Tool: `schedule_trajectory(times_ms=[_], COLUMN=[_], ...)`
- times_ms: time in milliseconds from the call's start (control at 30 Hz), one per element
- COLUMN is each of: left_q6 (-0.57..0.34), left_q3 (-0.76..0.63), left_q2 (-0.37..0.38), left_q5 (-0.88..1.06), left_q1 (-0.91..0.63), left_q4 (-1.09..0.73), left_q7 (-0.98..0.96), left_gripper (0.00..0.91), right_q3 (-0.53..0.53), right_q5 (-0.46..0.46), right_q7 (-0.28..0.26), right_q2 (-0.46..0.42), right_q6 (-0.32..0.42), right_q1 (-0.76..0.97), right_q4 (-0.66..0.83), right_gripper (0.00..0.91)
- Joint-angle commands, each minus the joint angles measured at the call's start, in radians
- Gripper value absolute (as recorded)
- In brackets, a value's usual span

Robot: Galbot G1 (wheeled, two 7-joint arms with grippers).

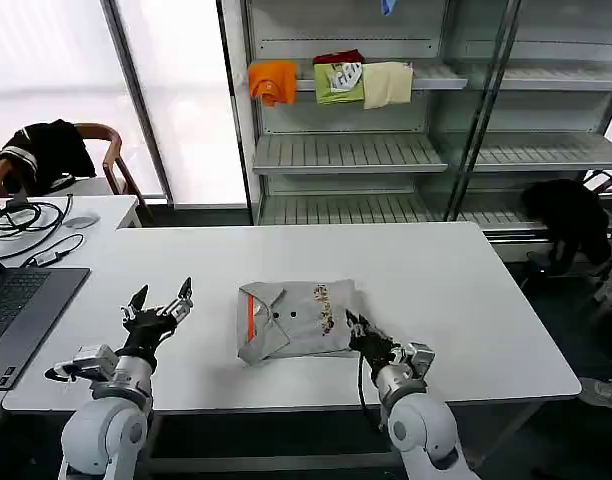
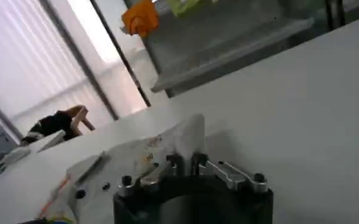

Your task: Fold and organize the clothes.

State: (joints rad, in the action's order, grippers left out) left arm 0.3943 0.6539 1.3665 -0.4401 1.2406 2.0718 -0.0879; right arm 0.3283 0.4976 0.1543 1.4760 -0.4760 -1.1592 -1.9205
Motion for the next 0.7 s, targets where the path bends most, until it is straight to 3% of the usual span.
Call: schedule_trajectory(times_ms=[33, 233, 300, 400, 467, 533, 633, 700], left_q6=[-0.009, -0.019, -0.020, -0.022, -0.022, -0.020, -0.012, -0.011], left_q3=[0.007, 0.013, 0.016, 0.020, 0.021, 0.024, 0.027, 0.030], left_q2=[-0.005, 0.001, 0.001, -0.001, -0.002, -0.006, -0.016, -0.033], left_q5=[0.016, 0.020, 0.021, 0.021, 0.020, 0.019, 0.018, 0.018], left_q1=[0.032, 0.047, 0.049, 0.055, 0.057, 0.059, 0.066, 0.070], left_q4=[0.010, 0.010, 0.009, 0.010, 0.011, 0.012, 0.014, 0.011], left_q7=[0.031, 0.041, 0.041, 0.044, 0.046, 0.051, 0.070, 0.086], left_gripper=[0.907, 0.907, 0.907, 0.907, 0.907, 0.907, 0.907, 0.907], right_q3=[0.011, 0.077, 0.111, 0.151, 0.162, 0.188, 0.244, 0.257], right_q5=[-0.478, -0.915, -0.963, -0.903, -0.862, -0.772, -0.744, -0.698], right_q7=[-0.031, -0.019, -0.052, -0.115, -0.122, -0.160, -0.243, -0.260], right_q2=[-0.033, -0.036, -0.042, -0.070, -0.085, -0.104, -0.098, -0.121], right_q6=[0.090, 0.205, 0.208, 0.164, 0.155, 0.103, 0.102, 0.102], right_q1=[-0.025, -0.051, -0.063, -0.074, -0.075, -0.075, -0.070, -0.067], right_q4=[0.015, 0.033, 0.017, -0.016, -0.023, -0.037, -0.035, -0.038], right_gripper=[0.907, 0.907, 0.907, 0.907, 0.907, 0.907, 0.907, 0.907])
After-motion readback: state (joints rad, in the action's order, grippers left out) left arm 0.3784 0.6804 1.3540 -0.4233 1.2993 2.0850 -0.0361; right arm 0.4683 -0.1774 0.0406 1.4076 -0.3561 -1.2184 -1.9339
